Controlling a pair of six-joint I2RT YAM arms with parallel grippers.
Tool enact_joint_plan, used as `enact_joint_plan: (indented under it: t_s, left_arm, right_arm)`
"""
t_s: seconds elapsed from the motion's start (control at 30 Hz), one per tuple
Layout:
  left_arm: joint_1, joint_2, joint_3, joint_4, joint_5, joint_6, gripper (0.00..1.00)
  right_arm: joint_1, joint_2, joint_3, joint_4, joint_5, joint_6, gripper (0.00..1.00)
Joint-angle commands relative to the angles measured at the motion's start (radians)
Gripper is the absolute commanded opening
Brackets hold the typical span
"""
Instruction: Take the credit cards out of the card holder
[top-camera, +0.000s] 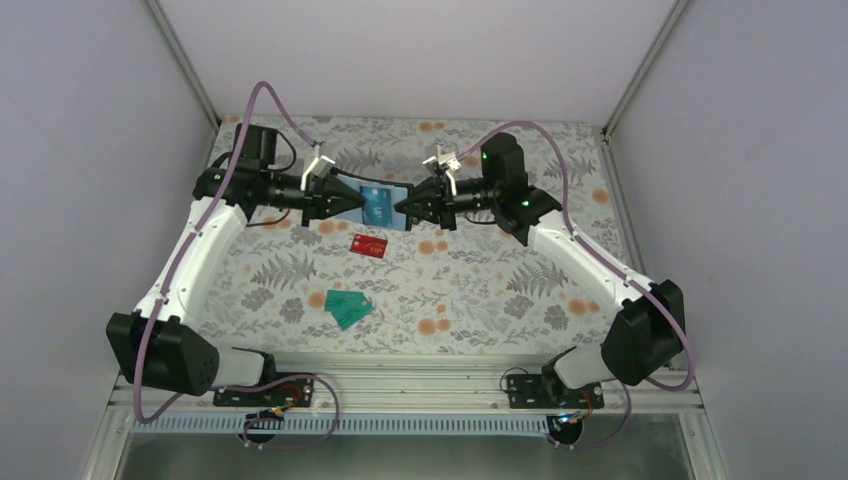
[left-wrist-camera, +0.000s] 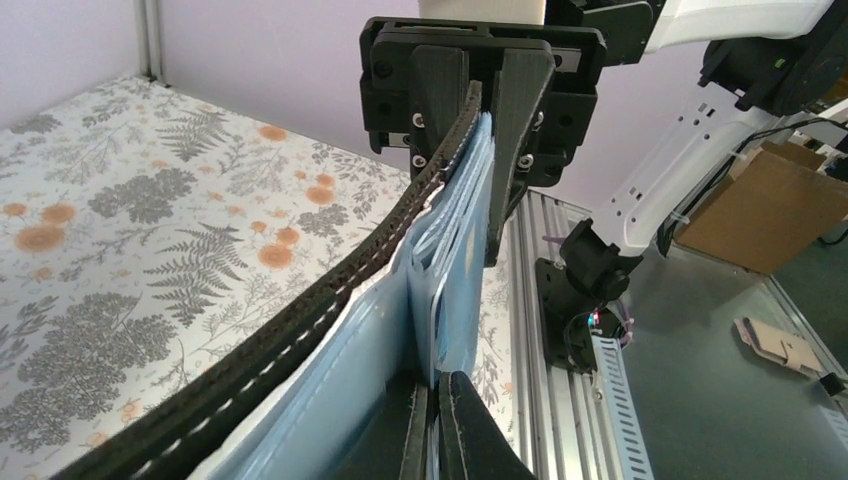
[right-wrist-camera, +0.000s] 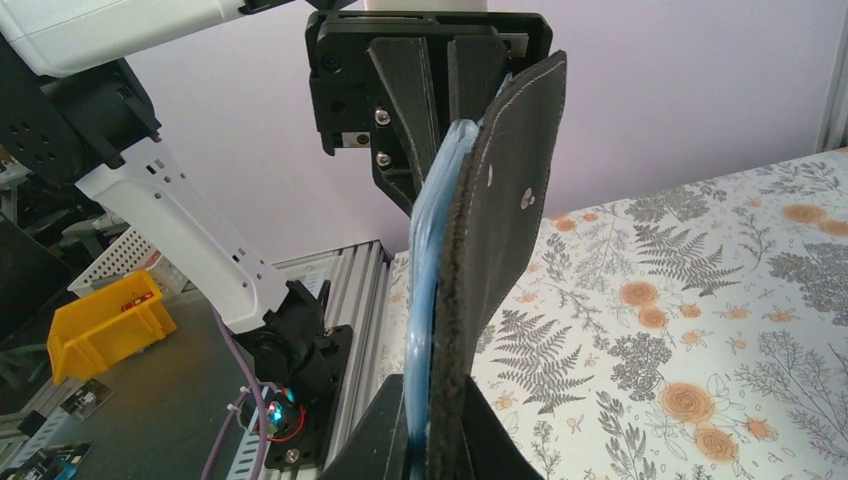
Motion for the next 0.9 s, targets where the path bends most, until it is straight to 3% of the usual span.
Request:
enact_joint_plan:
  t_s: [0.0,0.17,0.37,0.5,0.6,0.87]
  left_arm:
    - [0.018,-0.002,0.008,0.037,-0.022,-0.019,0.09]
    - [0.018,0.002,0.004,0.040,0.017,-0.019,0.14]
    - [0.012,0.010,-0.009,0.046,0.050,-0.021,0.28]
    - [0.007,0.016,-0.009,0.047,0.059,-0.017,0.30]
    - [0.003,0.023,-0.009,0.046,0.058,-0.015,0.41]
    - [0.002,0.019,0.010,-0.002,0.064,0.044,0.56]
  right_arm:
    - [-0.001,-0.046,-0.003,0.014,-0.053,-0.013,0.04]
    - [0.000,-0.044,-0.001,0.017,-0.064,-0.014,0.04]
    - [0.005,-0.037,0.003,0.021,-0.082,-0.019,0.04]
    - [0.006,-0.035,0.005,0.019,-0.089,-0.025,0.04]
    - [0.005,-0.034,0.009,0.012,-0.097,-0.035,0.04]
    - [0.007,-0.042,0.015,-0.019,-0.105,-0.073,0.04]
